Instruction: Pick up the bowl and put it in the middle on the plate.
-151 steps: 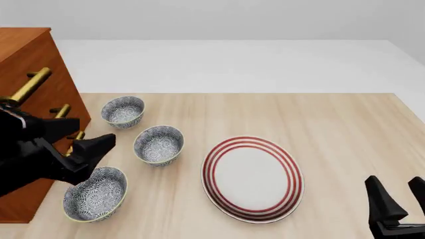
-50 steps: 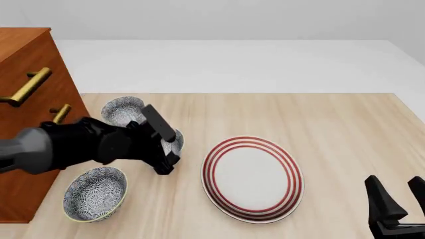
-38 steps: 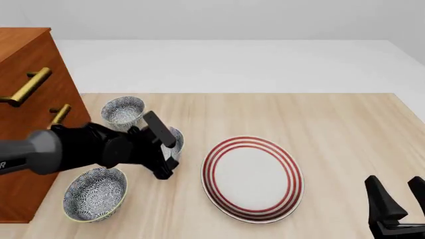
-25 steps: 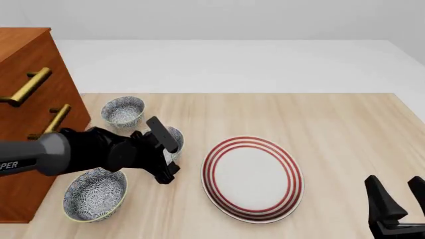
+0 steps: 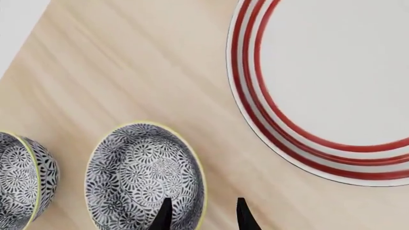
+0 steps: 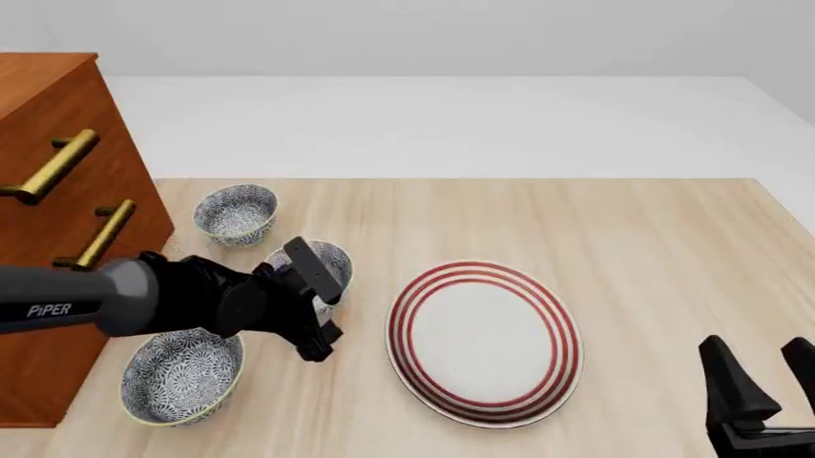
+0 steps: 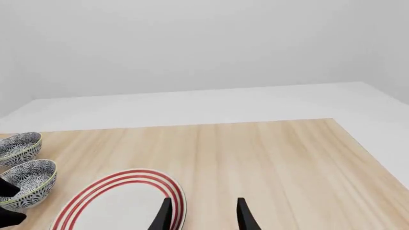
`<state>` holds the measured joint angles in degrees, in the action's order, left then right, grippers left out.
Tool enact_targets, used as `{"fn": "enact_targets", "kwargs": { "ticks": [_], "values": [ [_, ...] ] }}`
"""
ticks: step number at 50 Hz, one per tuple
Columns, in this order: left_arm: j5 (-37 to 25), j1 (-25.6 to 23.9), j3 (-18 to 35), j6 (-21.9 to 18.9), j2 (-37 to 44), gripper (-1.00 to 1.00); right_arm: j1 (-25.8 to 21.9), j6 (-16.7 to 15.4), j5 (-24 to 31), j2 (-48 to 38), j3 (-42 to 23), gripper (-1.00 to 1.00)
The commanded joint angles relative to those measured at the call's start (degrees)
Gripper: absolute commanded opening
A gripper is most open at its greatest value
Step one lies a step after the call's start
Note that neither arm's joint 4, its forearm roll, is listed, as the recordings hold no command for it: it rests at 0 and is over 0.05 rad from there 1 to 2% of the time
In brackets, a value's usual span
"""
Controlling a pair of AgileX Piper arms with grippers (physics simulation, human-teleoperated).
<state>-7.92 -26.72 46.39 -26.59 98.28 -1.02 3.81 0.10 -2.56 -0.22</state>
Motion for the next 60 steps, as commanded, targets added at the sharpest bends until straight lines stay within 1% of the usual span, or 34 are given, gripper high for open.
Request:
{"fn": "enact_targets", "kwargs": {
  "ticks": [1,7,11,18,20,25,26,31,35,43,51,60],
  "values": [
    [1.0,1.2,0.2,-0.7,1.5,1.00,0.0,0.0,0.5,0.5,-0.1,1.00],
    [1.6,1.1,0.1,0.4,2.4,1.00,0.0,0.0,0.1,0.1,0.0,1.00],
    [2.8,0.8,-0.7,0.4,3.5,1.00,0.0,0.0,0.9,0.7,-0.2,1.00],
    [3.5,0.6,-0.5,0.4,5.2,1.00,0.0,0.0,-0.1,-0.1,0.1,1.00],
    [3.5,0.7,-0.4,0.3,5.3,1.00,0.0,0.0,0.7,0.6,-0.2,1.00],
    [2.6,0.7,0.1,0.3,4.2,1.00,0.0,0.0,0.1,0.1,0.0,1.00],
    [2.5,0.7,0.1,0.1,3.8,-1.00,0.0,0.0,0.1,0.1,0.0,1.00],
    [1.3,0.5,0.1,-0.1,2.0,-1.00,0.0,0.0,0.1,0.1,0.0,1.00],
    [0.1,-0.6,0.1,0.2,0.7,-1.00,0.0,0.0,0.1,0.1,0.0,1.00],
    [-2.6,-1.9,1.1,-0.2,-2.3,-1.00,0.0,0.0,0.1,0.0,0.0,1.00],
    [-5.3,-3.3,2.6,0.6,-4.7,-1.00,0.0,0.0,0.1,0.1,0.0,1.00],
    [-6.3,-6.0,3.7,1.2,-5.7,-1.00,0.0,0.0,0.1,0.1,0.0,1.00]
  ]
}}
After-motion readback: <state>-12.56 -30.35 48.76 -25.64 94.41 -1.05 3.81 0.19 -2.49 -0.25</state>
